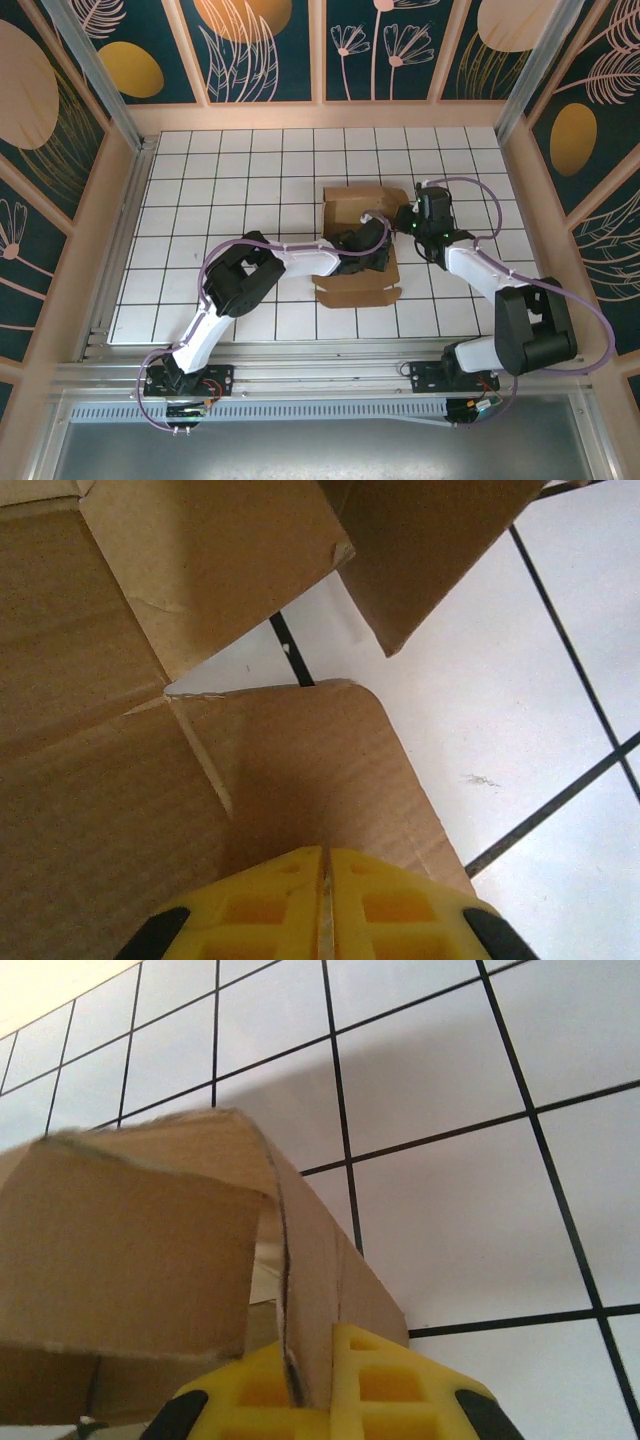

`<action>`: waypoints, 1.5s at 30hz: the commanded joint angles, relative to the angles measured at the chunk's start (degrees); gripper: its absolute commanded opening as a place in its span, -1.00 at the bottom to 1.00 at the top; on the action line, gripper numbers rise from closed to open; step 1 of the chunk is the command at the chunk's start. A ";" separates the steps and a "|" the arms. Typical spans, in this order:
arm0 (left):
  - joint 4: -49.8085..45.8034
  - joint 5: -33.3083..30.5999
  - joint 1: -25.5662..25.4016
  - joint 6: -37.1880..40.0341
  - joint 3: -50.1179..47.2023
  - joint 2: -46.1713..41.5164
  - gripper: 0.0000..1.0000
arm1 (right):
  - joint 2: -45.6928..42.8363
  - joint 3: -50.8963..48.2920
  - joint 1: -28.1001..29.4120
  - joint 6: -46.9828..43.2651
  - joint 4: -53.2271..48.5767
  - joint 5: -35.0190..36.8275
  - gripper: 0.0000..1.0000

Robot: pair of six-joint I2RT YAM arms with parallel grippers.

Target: Fold the paper box

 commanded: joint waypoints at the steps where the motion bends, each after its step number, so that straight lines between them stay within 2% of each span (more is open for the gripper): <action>1: -1.20 0.63 1.93 -1.81 -1.67 2.71 -0.77 | 0.64 3.90 0.84 6.55 -6.28 -0.09 -0.89; 9: -0.36 0.60 3.07 -1.54 -2.59 2.67 -0.77 | 1.95 5.20 3.37 15.28 -11.16 -3.80 -0.86; 14: 1.92 0.40 3.12 -2.13 -4.40 1.49 -0.77 | 2.51 4.05 8.63 16.33 -10.11 4.32 -0.83; 20: 10.25 0.81 3.19 -2.44 -11.33 -5.41 -0.59 | 2.59 -0.36 10.63 14.01 -5.49 14.87 -0.85; 28: 21.31 3.44 3.14 -1.55 -21.44 -17.47 -0.34 | 3.06 -4.09 12.67 14.10 -1.26 18.28 -0.88; 32: 22.28 0.30 3.18 -2.62 -24.57 -23.22 -0.34 | 3.01 -3.49 13.13 14.15 -1.43 18.67 -0.88; 36: 17.13 -7.16 4.16 -4.69 -25.26 -31.17 -0.40 | 2.70 -2.27 13.52 13.30 -2.17 19.37 -0.88; 39: 7.09 -11.28 8.07 -6.40 -21.48 -35.45 -0.38 | 2.20 -1.74 13.89 12.69 -2.40 19.96 -0.88; 42: -2.01 -7.57 13.53 -6.49 -15.46 -35.95 -0.24 | 1.78 -1.65 14.16 12.29 -2.06 20.09 -0.88; 45: -5.88 0.87 18.24 -6.81 -10.84 -34.16 -0.10 | 1.85 -1.38 14.42 12.20 -2.09 20.00 -0.88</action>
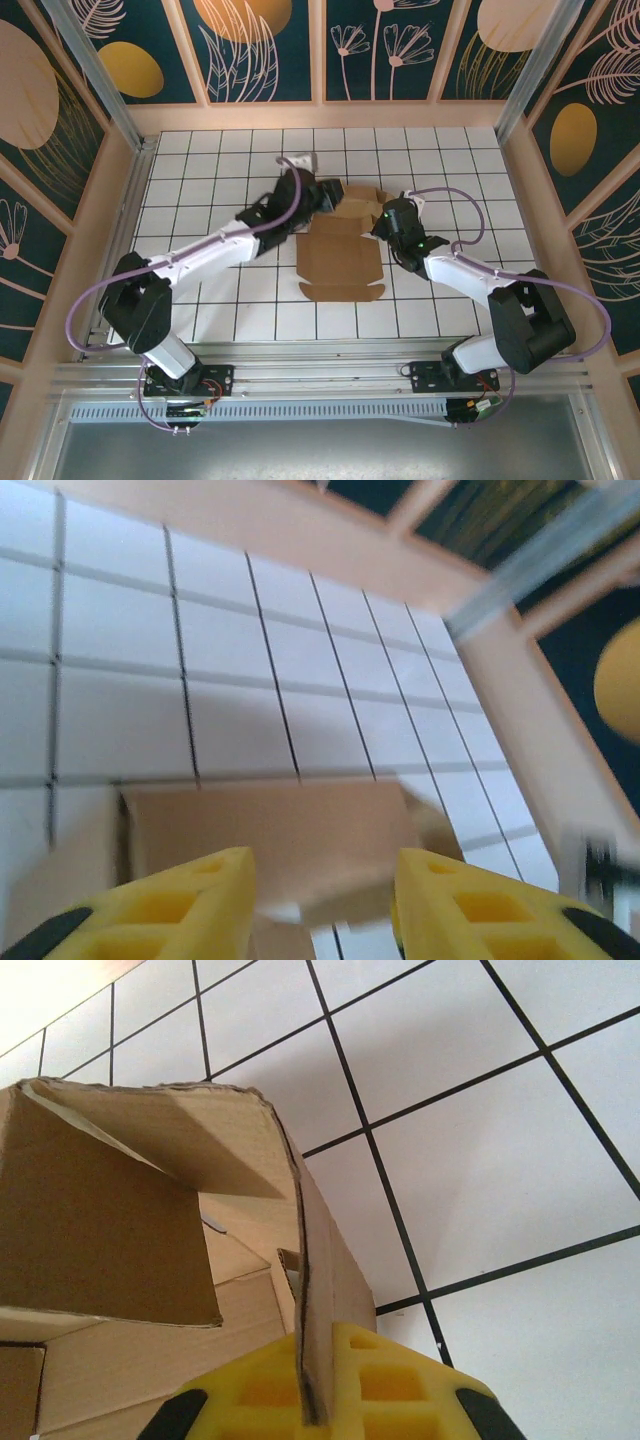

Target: Fold the paper box

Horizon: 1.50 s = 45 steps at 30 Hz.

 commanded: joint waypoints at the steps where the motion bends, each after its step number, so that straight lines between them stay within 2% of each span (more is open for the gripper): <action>1: -8.55 8.16 4.60 -1.94 3.75 1.75 -0.05 | 0.50 0.62 0.94 -0.36 -4.28 1.57 -0.88; 3: -7.83 12.25 6.57 -3.19 4.63 3.60 0.01 | 0.61 0.89 1.22 -0.31 -4.36 1.59 -0.88; 5: -7.82 13.59 7.78 -3.56 5.56 4.57 0.04 | 0.67 1.09 1.22 -0.42 -4.57 1.61 -0.88; 8: -6.94 14.09 8.20 -3.59 5.69 7.25 0.06 | 0.68 1.67 2.29 -0.61 -5.01 1.66 -0.88; 12: -5.62 18.83 8.19 -4.07 4.61 8.67 0.06 | 0.92 2.66 2.63 -0.75 -5.60 1.85 -0.87; 18: -2.90 19.67 8.23 -5.89 -1.48 6.05 0.06 | 1.49 3.99 3.13 -0.84 -6.47 2.58 -0.87; 21: -4.59 17.11 8.20 -5.14 -2.81 4.00 0.07 | 1.89 4.51 3.25 -1.08 -6.90 3.60 -0.86; 25: -8.64 9.74 8.20 -3.95 -3.82 -0.13 0.09 | 2.22 5.21 3.47 -1.76 -7.39 4.39 -0.86; 27: -9.09 9.64 8.19 -4.65 -4.43 -1.12 0.11 | 2.27 5.31 3.62 -1.88 -7.25 4.54 -0.87; 30: -9.49 10.93 8.20 -8.69 -5.70 -1.49 0.15 | 2.28 5.55 3.78 -2.06 -7.27 4.74 -0.86; 32: -7.27 14.23 8.23 -12.19 -7.33 -1.67 0.18 | 2.27 5.74 4.02 -2.06 -7.48 4.91 -0.86; 37: 7.78 23.22 8.11 -26.08 -15.30 -3.56 0.25 | 2.29 6.03 4.80 -2.23 -7.90 5.54 -0.87; 39: 9.15 24.27 8.02 -27.85 -15.90 -3.93 0.26 | 2.51 6.03 4.87 -2.33 -7.93 5.72 -0.86; 45: 4.75 23.09 7.83 -28.37 -15.90 -4.13 0.25 | 3.01 6.38 5.09 -2.16 -7.82 5.71 -0.86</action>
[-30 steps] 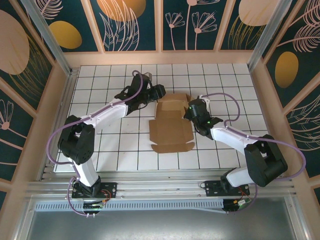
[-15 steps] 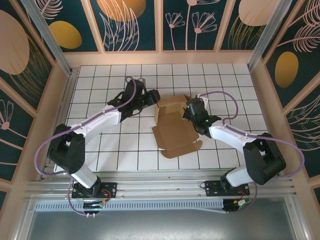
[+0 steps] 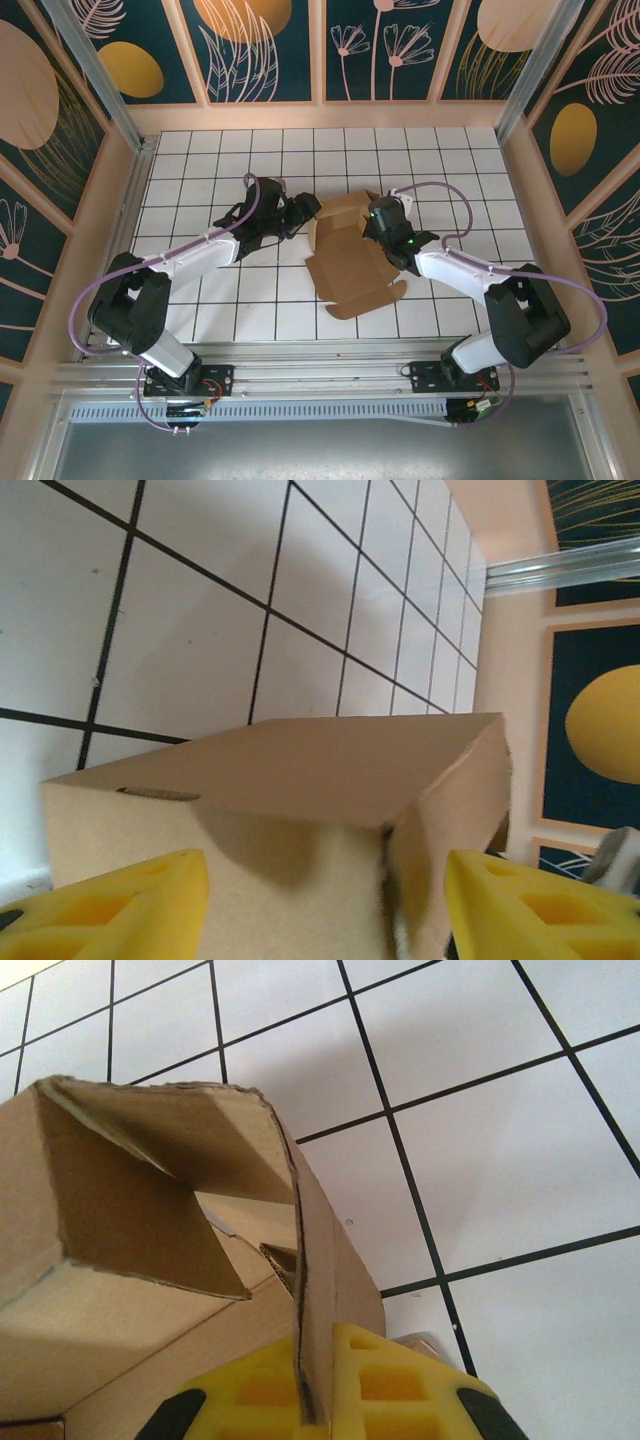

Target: Fold the paper box

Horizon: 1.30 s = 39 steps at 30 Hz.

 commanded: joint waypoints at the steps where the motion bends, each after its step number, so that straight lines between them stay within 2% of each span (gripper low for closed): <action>1: 1.50 1.98 -0.38 -5.15 -1.43 -1.45 0.22 | 0.86 1.68 0.69 -0.29 -1.69 1.68 -0.86; 8: 2.22 2.22 -0.62 -6.66 -2.15 0.95 0.07 | 0.58 2.55 1.30 0.56 -2.89 0.93 -0.86; 20: 5.56 3.45 -0.99 -7.40 -3.05 5.10 -0.08 | 0.94 5.43 2.14 11.95 -6.53 -10.19 -0.80; 24: 5.56 3.32 -0.98 -7.15 -2.64 5.32 -0.09 | 0.77 3.79 3.33 15.61 -1.41 -12.59 -0.77; 27: 5.37 2.86 -0.99 -6.71 -2.38 5.32 -0.09 | 1.85 0.25 4.80 16.37 4.81 -12.50 -0.67; 29: 4.59 2.26 -0.97 -5.91 -1.99 5.18 -0.09 | 2.79 -1.51 4.79 14.84 7.23 -12.16 -0.62; 32: 2.60 0.55 -1.00 -3.86 -1.25 4.85 -0.09 | 2.48 -4.19 4.81 7.70 11.68 -12.07 -0.50; 36: -0.15 -2.15 -0.93 -0.77 -0.96 4.38 -0.09 | -2.44 -7.13 4.77 -2.95 13.87 -12.23 -0.29; 39: -2.15 -4.28 -1.00 1.36 1.23 4.42 -0.09 | -8.35 -8.38 4.74 -10.01 13.09 -16.06 -0.15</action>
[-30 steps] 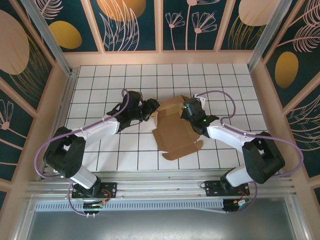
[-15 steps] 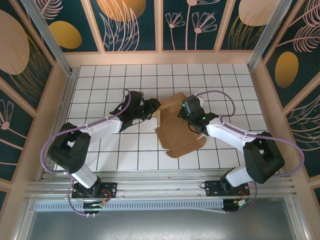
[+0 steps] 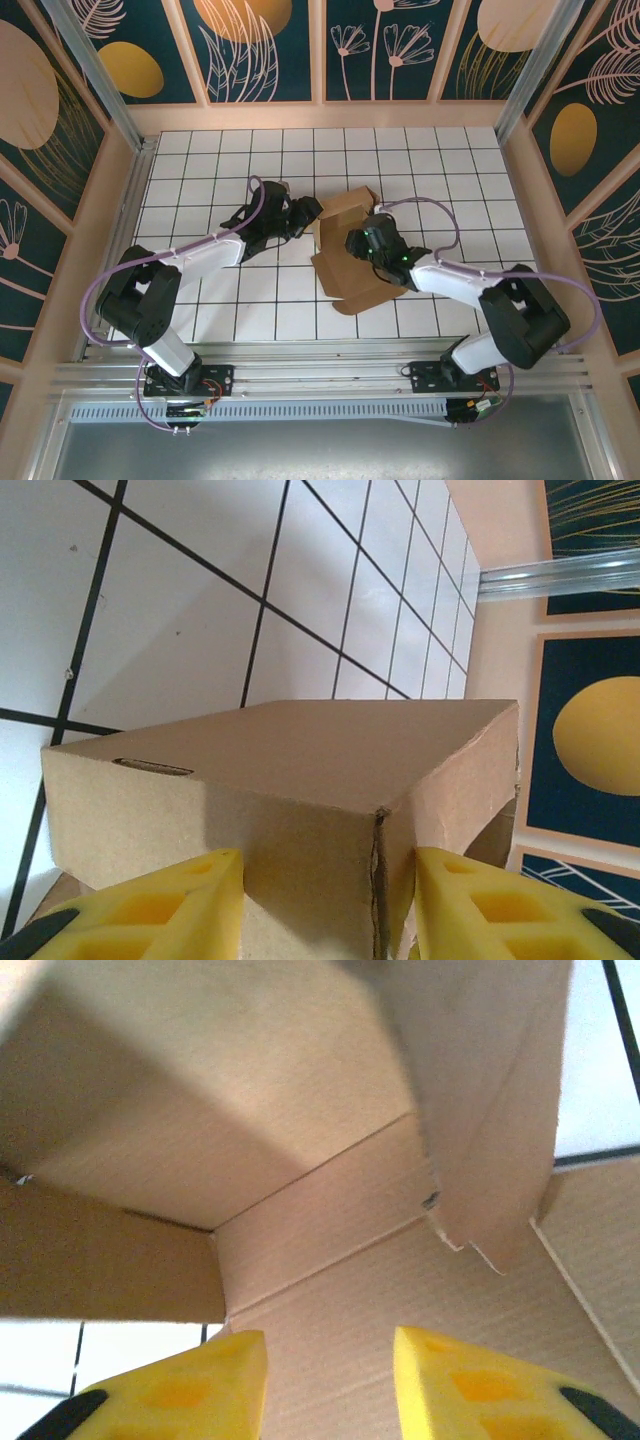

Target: Fold the paper box

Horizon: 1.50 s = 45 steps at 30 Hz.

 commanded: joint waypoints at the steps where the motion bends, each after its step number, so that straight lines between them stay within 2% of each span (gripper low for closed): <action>1: -7.11 -3.89 -0.23 4.20 1.93 1.16 -0.10 | -8.55 -1.21 0.02 -11.96 3.81 -4.91 -0.13; 4: -8.58 -4.29 -0.22 5.93 3.52 1.97 -0.10 | -16.82 -3.43 -0.26 -19.75 3.15 -13.46 -0.03; 5: -8.82 -4.14 -0.22 6.12 3.91 2.25 -0.10 | -19.98 -4.40 -0.33 -23.01 2.96 -15.51 0.09; 6: -8.95 -3.95 -0.19 6.22 4.19 2.40 -0.10 | -22.86 -5.46 -0.42 -25.40 2.72 -13.27 0.33; 8: -8.87 -3.68 -0.23 6.34 4.55 2.58 -0.10 | -26.92 -8.15 -2.02 -29.94 3.65 -4.71 0.62; 9: -8.79 -3.63 -0.19 6.39 4.55 2.60 -0.10 | -27.76 -9.36 -4.84 -31.98 4.34 -2.14 0.67; 10: -8.79 -3.65 -0.23 6.43 4.48 2.50 -0.10 | -27.63 -9.68 -8.28 -33.28 4.47 -2.96 0.69; 12: -8.74 -3.69 -0.23 6.54 4.40 2.42 -0.10 | -25.31 -10.25 -19.38 -34.87 6.81 -12.59 0.68; 14: -8.62 -3.55 -0.20 6.44 4.22 2.40 -0.10 | -22.19 -11.64 -27.07 -37.20 12.27 -23.05 0.63; 16: -8.53 -3.37 -0.21 6.43 4.14 2.40 -0.10 | -18.36 -12.65 -29.90 -42.76 17.06 -28.42 0.60; 18: -8.43 -3.23 -0.21 6.40 4.13 2.55 -0.10 | -13.01 -9.97 -30.40 -48.89 16.55 -28.45 0.60; 20: -8.26 -3.15 -0.19 6.53 4.13 2.74 -0.10 | -6.92 -4.41 -30.52 -55.00 11.25 -30.52 0.52; 24: -8.32 -2.97 -0.22 7.17 4.37 2.93 -0.10 | 3.20 2.48 -30.62 -63.02 8.86 -32.56 0.49; 29: -8.44 -2.72 -0.23 7.46 4.55 3.12 -0.11 | 10.08 8.19 -30.16 -67.60 7.63 -38.87 0.38; 33: -8.28 -2.38 -0.21 7.61 4.97 3.52 -0.11 | 12.94 9.96 -27.72 -72.23 4.94 -42.41 0.32; 41: -8.94 -1.56 -0.32 8.71 6.24 3.80 -0.11 | 16.74 12.75 -24.87 -71.51 5.83 -43.14 0.23; 45: -8.79 -1.41 -0.33 8.79 6.24 3.81 -0.11 | 19.23 15.35 -24.36 -69.28 5.75 -42.70 0.06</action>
